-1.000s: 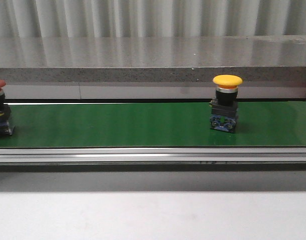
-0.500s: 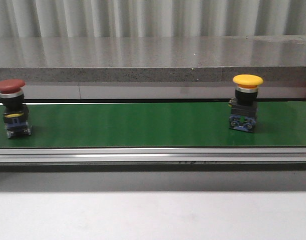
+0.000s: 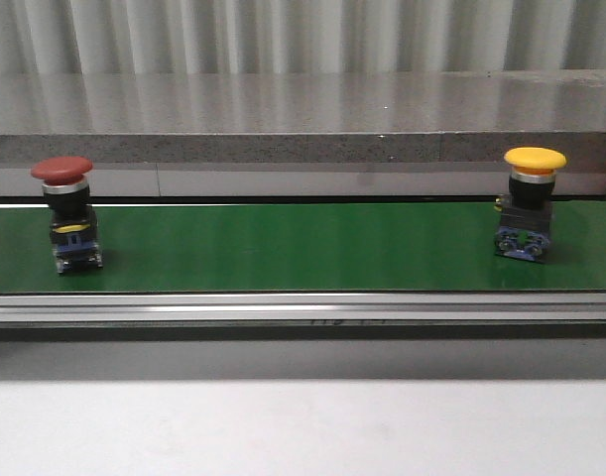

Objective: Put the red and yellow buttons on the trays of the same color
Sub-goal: 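Set the red button on the green belt and open the left gripper, then lower the right gripper onto the yellow button on the belt and grasp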

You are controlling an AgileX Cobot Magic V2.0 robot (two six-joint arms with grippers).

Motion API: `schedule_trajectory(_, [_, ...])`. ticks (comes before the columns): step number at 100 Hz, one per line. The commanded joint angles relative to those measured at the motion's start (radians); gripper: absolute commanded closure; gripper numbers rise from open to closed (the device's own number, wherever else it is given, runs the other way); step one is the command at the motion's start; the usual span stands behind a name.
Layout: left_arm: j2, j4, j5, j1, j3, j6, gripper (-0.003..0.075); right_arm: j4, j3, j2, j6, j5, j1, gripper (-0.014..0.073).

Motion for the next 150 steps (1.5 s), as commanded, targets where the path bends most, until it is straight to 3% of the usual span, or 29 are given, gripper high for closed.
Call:
schedule_trajectory(1, [0.002, -0.008, -0.076, -0.010, -0.027, -0.002, 0.0740, 0.040, -0.045, 0.059, -0.047, -0.079, 0.004, -0.0018])
schedule_trajectory(37, [0.002, -0.008, -0.076, -0.010, -0.027, -0.002, 0.0740, 0.040, -0.141, 0.279, -0.052, -0.148, 0.097, -0.0018])
schedule_trajectory(57, [0.002, -0.008, -0.076, -0.010, -0.027, -0.002, 0.0740, 0.039, -0.189, 0.366, -0.052, -0.183, 0.099, 0.0009])
schedule_trajectory(64, [0.002, -0.008, -0.076, -0.010, -0.027, -0.002, 0.0740, 0.039, -0.191, 0.389, -0.052, -0.197, 0.099, 0.0103])
schedule_trajectory(76, [0.002, -0.008, -0.076, -0.010, -0.027, -0.002, 0.0740, 0.039, -0.191, 0.404, -0.052, -0.172, 0.099, 0.0383])
schedule_trajectory(86, [0.002, -0.008, -0.076, -0.010, -0.027, -0.002, 0.0740, 0.039, -0.191, 0.400, -0.048, -0.154, 0.099, 0.0506])
schedule_trajectory(118, [0.002, -0.008, -0.076, -0.010, -0.027, -0.002, 0.0740, 0.021, -0.191, 0.290, -0.011, -0.110, 0.068, 0.0512])
schedule_trajectory(150, [0.002, -0.008, -0.076, -0.010, -0.027, -0.002, 0.0740, -0.224, -0.191, 0.129, 0.196, 0.043, -0.214, 0.0514])
